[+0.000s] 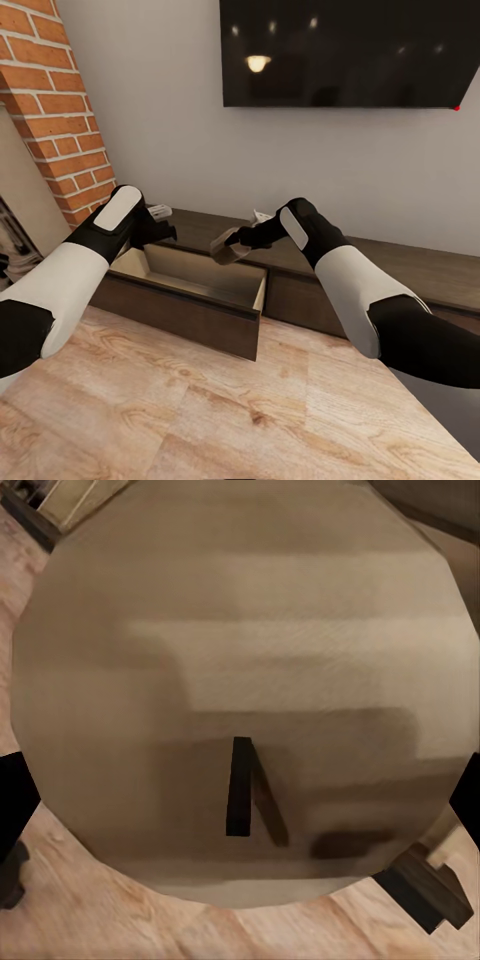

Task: Place each of the two pumpkins and all three candles from the living room inside a cabinet in the living room (use any cabinet), then make sure every cabinet is closed, and position the cauldron so it is next to a table in the living room.

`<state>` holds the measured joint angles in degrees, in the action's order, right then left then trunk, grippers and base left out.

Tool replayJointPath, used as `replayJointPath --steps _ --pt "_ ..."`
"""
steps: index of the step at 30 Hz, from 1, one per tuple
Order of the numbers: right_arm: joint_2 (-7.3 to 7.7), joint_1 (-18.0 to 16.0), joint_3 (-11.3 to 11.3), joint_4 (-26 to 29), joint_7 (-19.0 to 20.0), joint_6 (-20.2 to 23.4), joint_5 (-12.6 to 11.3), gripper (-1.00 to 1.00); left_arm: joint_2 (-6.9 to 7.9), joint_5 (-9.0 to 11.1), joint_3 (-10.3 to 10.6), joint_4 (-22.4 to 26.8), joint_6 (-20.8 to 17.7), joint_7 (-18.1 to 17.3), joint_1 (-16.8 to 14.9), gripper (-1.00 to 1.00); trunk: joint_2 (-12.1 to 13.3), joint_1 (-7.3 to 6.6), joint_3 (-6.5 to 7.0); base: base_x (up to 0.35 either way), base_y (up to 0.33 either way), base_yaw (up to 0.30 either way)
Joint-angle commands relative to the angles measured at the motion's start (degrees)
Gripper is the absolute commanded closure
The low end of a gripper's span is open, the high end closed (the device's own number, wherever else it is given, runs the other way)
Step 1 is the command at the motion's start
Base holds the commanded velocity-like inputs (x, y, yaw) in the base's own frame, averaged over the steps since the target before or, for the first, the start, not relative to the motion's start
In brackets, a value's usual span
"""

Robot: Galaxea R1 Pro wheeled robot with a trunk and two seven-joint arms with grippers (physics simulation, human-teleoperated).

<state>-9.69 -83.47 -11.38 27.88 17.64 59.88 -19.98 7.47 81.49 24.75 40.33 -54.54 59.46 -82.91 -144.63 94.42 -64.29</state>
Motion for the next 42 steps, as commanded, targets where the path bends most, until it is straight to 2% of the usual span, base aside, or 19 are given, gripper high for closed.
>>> replayJointPath --steps 1,5,13,20,26,30,34,38,40,41,42 --pt "0.02 -0.03 -0.25 -0.11 0.14 0.12 0.18 1.0 0.08 0.6 0.3 0.94 -0.05 0.57 -0.06 -1.0 -0.02 -0.01 -0.06 0.0 0.0 0.037" --pt "0.02 -0.02 -0.26 -1.71 0.05 0.12 0.27 1.0 0.09 0.65 0.3 3.7 -0.04 0.64 -0.06 -1.0 -0.02 -0.01 -0.07 0.0 0.0 0.17" --pt "-0.02 -0.02 -0.4 -4.92 0.03 0.12 0.29 1.0 0.01 0.62 0.45 4.4 -0.15 0.61 -0.07 -1.0 -0.02 -0.01 -0.26 0.047 0.0 0.277" --pt "0.09 -0.02 -0.34 -9.41 0.03 0.12 0.27 1.0 -0.01 0.68 0.54 4.48 -0.38 0.26 -0.06 -1.0 -0.02 -0.01 -0.52 0.268 0.0 0.2" --pt "0.07 -0.02 -0.32 -10.12 -0.02 0.12 0.13 1.0 -0.2 0.67 0.56 4.49 -0.34 -1.07 -0.06 -1.0 -0.02 -0.01 -0.55 0.33 0.0 0.013" --pt "0.1 0.02 -0.14 -11.1 -0.12 -2.46 0.07 1.0 -0.59 0.67 0.54 4.49 -0.34 -1.26 -0.06 -1.0 -0.02 -0.01 -0.55 0.296 0.0 0.002" --pt "0.11 0.06 0.29 -15.32 -0.14 -6.08 -0.04 1.0 -0.68 0.65 0.48 4.58 -0.37 -1.28 -0.06 -1.0 -0.02 -0.01 -0.55 0.11 0.0 0.0" --pt "0.05 0.04 0.32 -17.44 -0.16 -7.82 -0.06 1.0 -0.7 0.61 0.47 4.73 -0.35 -1.28 -0.06 -1.0 -0.02 -0.01 -0.55 0.019 0.0 0.0" --pt "-0.02 0.04 0.27 -17.77 -2.17 -8.26 -0.11 1.0 -0.68 0.61 0.51 4.76 -0.34 -1.28 -0.06 -1.0 -0.02 -0.01 -0.55 0.004 0.0 0.0" --pt "-0.04 0.03 0.25 -17.8 -5.48 -8.85 -0.32 1.0 -0.66 0.6 0.56 4.79 -0.35 -1.28 -0.06 -1.0 -0.02 -0.01 -0.55 0.002 0.0 0.0" --pt "-0.05 0.03 0.29 -17.83 -11.32 -10.46 -1.32 1.0 -0.63 0.62 0.59 4.98 -0.37 -1.28 -0.06 -1.0 -0.02 -0.01 -0.55 0.001 0.0 0.0"
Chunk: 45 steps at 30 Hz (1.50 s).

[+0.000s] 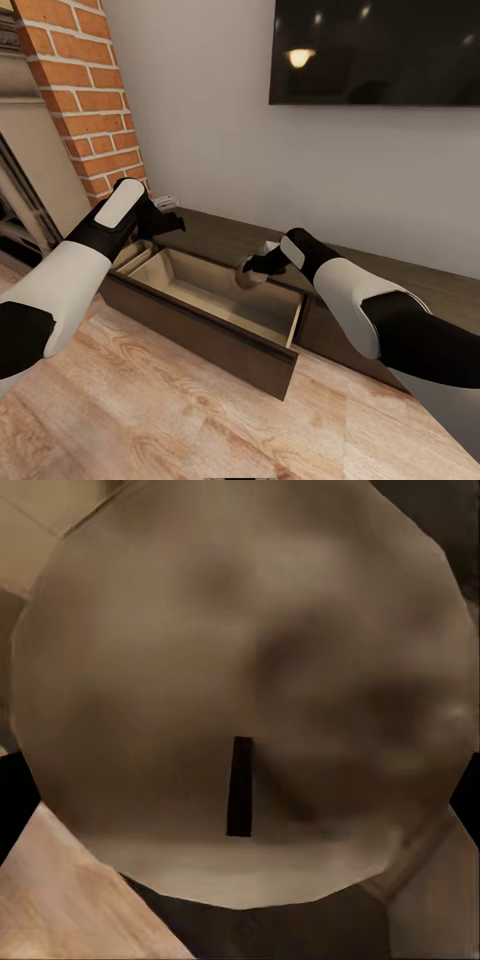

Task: Place each of the two pumpkins and all three candles from the living room inside a cabinet in the living room (use any cabinet), then make sure every cabinet is closed, and position the cauldron so it is next to a table in the living room.

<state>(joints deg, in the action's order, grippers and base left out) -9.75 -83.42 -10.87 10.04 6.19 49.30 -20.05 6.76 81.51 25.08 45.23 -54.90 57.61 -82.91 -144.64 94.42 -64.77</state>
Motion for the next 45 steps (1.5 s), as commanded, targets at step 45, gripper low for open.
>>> replayJointPath --steps 45 --pt "-0.25 0.01 -0.38 -4.1 -43.47 -6.57 -37.97 1.0 -1.3 0.14 0.41 2.65 6.21 1.05 1.17 -1.0 -0.1 0.15 -1.4 0.0 0.059 0.0"
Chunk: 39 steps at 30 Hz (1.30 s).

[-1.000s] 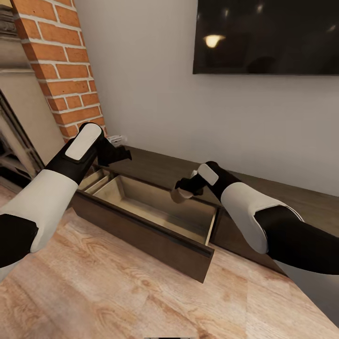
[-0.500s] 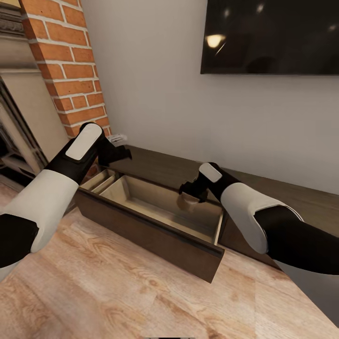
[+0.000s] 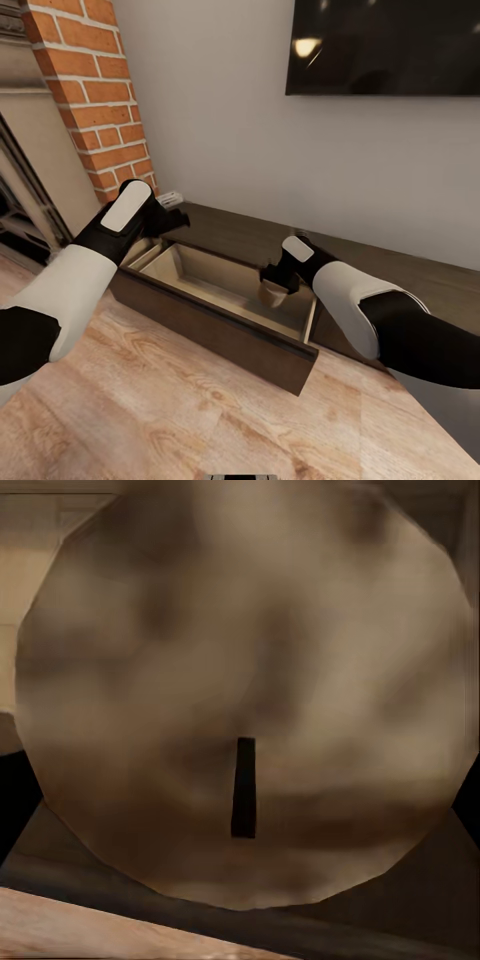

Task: Place each of the two pumpkins and all three candles from the living room inside a cabinet in the living room (use any cabinet), then make sure every cabinet is closed, and position the cauldron so it is next to a table in the living room.

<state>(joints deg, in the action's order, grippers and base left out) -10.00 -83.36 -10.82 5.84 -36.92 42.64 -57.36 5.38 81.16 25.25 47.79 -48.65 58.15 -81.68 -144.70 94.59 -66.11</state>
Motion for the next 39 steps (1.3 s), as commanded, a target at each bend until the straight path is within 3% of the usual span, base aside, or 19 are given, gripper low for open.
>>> replayJointPath --steps 1,16,26,28,30,32,39 --pt "0.0 -0.05 -0.43 -0.31 -0.35 0.09 -0.65 1.0 0.07 0.49 0.24 0.09 -0.08 0.53 -0.06 -1.0 -0.05 0.0 -0.32 0.0 0.0 0.0" --pt "0.0 0.46 -0.49 -0.83 0.25 0.02 -0.58 1.0 0.07 0.66 0.15 0.15 -0.36 0.56 -0.05 -1.0 -0.25 0.39 -4.61 0.0 0.0 0.0" --pt "0.0 2.98 -0.71 -0.71 2.47 -0.08 -0.37 1.0 0.07 0.85 -0.02 0.35 -0.57 0.36 -0.05 -1.0 -0.25 0.39 -4.62 0.0 0.0 0.0" --pt "0.0 3.11 -1.17 -0.73 3.13 -0.4 1.16 1.0 0.07 0.85 -0.02 0.8 -0.62 0.32 -0.05 -1.0 -0.25 0.39 -4.62 0.0 0.0 0.0" --pt "0.0 3.27 -1.68 -0.73 3.78 -2.37 4.65 1.0 0.07 0.84 -0.08 1.82 -0.67 0.3 -0.05 -1.0 -0.25 0.39 -4.62 0.0 0.0 0.0" --pt "0.0 4.07 -1.84 -0.74 5.15 -4.53 6.66 1.0 0.09 0.88 -0.1 2.2 -0.72 0.3 -0.05 -1.0 -0.25 0.39 -4.62 0.02 0.0 0.0" --pt "0.0 4.83 -1.92 -0.74 6.7 -6.0 7.66 1.0 0.11 0.85 -0.11 2.45 -0.76 0.29 -0.05 -1.0 -0.25 0.39 -4.62 0.21 0.0 0.0"
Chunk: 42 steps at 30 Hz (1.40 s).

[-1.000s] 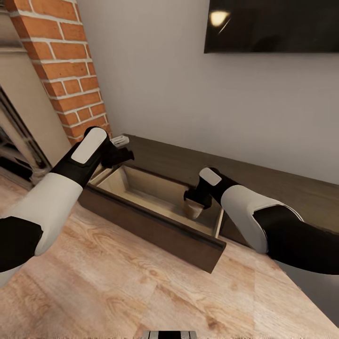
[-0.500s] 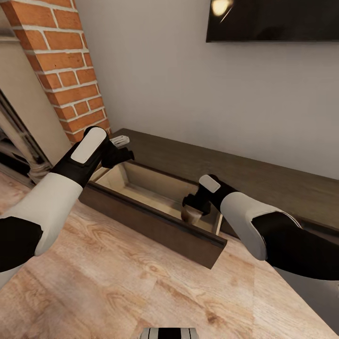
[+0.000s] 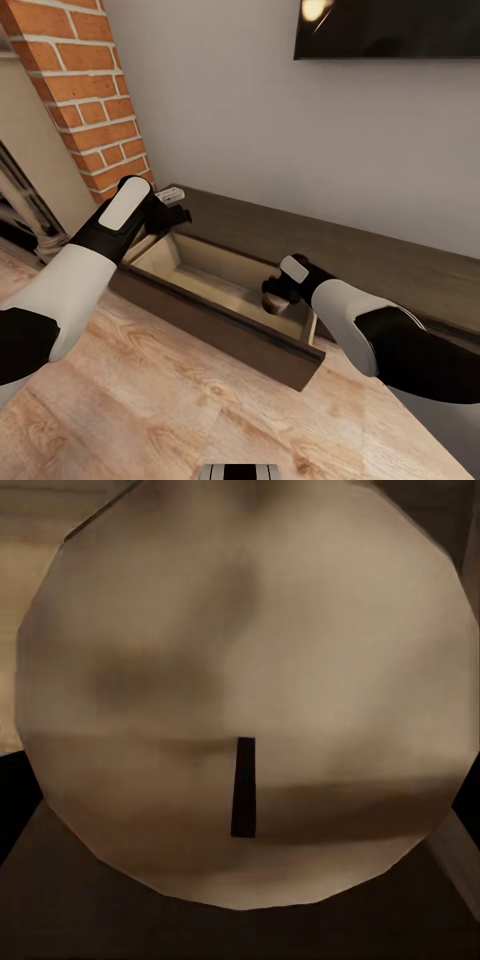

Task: Place each of the two pumpkins and all three candles from the living room inside a cabinet in the living room (use any cabinet), then make sure every cabinet is closed, and position the cauldron so it is next to a table in the living room.

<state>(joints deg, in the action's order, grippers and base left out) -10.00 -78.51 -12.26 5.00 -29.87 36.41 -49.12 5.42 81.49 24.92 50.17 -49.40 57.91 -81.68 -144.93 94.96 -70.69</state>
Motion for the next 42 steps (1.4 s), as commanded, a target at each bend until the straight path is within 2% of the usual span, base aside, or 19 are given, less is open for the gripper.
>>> replayJointPath --steps 1,18,42 --pt "0.0 -0.01 -0.49 0.1 -0.33 0.19 -0.57 1.0 0.09 0.52 0.25 0.07 -0.02 0.54 -0.06 -1.0 -0.02 0.02 -0.05 0.244 0.0 0.0" --pt "0.0 0.02 -0.4 0.01 -0.37 0.94 -0.63 1.0 0.15 0.28 0.8 -0.43 0.14 0.35 -0.06 -1.0 -0.02 0.02 -0.05 0.023 0.0 0.0" --pt "0.0 0.02 -0.49 0.01 -0.37 0.78 -0.63 1.0 0.04 0.25 0.75 -0.52 0.1 0.72 -0.06 -1.0 -0.34 0.64 -5.37 0.0 0.0 0.0"
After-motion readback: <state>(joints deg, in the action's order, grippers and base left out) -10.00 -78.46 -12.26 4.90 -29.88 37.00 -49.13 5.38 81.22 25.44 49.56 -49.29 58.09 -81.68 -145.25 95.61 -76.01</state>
